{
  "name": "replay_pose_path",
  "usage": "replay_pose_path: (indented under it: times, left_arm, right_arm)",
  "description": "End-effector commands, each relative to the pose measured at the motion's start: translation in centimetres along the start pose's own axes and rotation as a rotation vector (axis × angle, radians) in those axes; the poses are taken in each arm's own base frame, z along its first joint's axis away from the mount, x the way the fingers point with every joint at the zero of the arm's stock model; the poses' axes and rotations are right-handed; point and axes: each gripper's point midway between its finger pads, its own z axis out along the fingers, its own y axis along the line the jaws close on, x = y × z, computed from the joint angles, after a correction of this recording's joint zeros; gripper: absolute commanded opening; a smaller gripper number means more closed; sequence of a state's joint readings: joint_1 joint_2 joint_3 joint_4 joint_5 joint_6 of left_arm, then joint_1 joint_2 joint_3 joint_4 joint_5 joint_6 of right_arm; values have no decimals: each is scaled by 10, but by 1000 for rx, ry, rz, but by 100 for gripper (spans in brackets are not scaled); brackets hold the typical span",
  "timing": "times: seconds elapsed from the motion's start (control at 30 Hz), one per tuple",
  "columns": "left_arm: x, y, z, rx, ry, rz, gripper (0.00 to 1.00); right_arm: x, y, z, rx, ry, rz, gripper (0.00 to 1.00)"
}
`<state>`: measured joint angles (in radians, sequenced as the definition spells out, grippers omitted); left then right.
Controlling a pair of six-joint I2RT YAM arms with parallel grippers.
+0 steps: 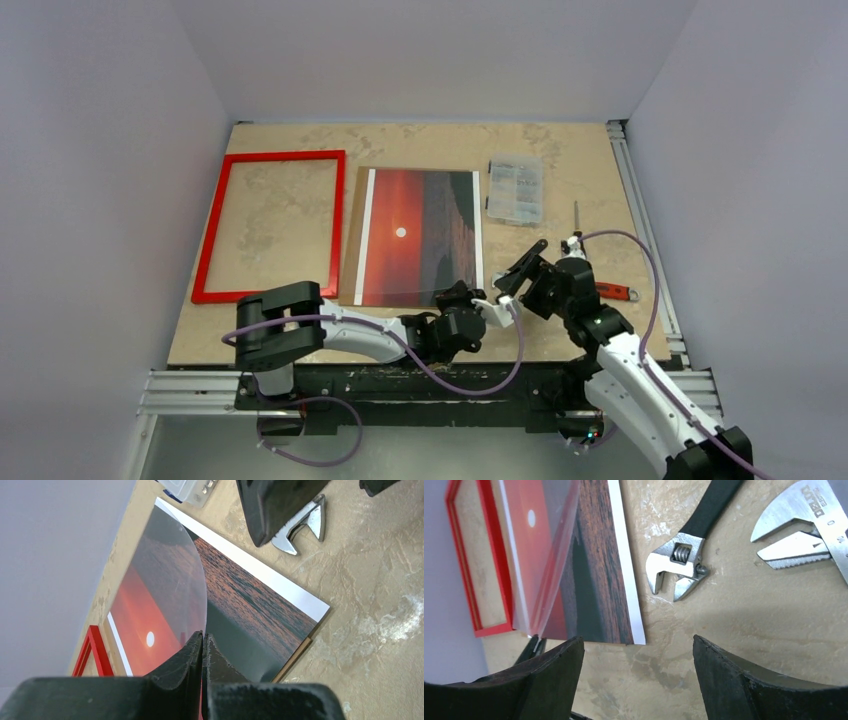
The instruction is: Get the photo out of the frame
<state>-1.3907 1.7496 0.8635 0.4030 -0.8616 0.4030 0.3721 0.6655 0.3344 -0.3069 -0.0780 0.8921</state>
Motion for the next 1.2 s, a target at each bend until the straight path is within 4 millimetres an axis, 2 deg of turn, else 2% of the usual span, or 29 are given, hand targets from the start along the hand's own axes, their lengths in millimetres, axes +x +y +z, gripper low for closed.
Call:
replay_pose_path:
  times: [0.0, 0.1, 0.17, 0.4, 0.67, 0.87, 0.97, 1.17]
  left_arm:
    - [-10, 12, -5, -30, -33, -81, 0]
    - [-12, 13, -5, -30, -36, -85, 0]
    - [-13, 13, -5, -30, -38, -88, 0]
    - [-12, 13, -6, -26, -35, -100, 0]
    - [-11, 10, -6, -14, -31, -109, 0]
    - [-12, 11, -7, -14, -31, -109, 0]
    - [-13, 11, -7, -14, -32, -110, 0]
    - [-15, 11, -7, -9, -34, -115, 0]
  right_arm:
    - [4, 20, 5, -168, 42, 23, 78]
    - [17, 25, 15, -246, 111, 13, 71]
    - [22, 25, 21, -271, 131, 9, 62]
    - [28, 21, 31, -301, 141, -9, 50]
    - [36, 11, 39, -286, 164, 8, 46]
    - [43, 12, 45, -310, 210, 27, 46]
    - [49, 14, 48, -330, 242, 47, 40]
    - [54, 16, 52, -363, 271, 78, 39]
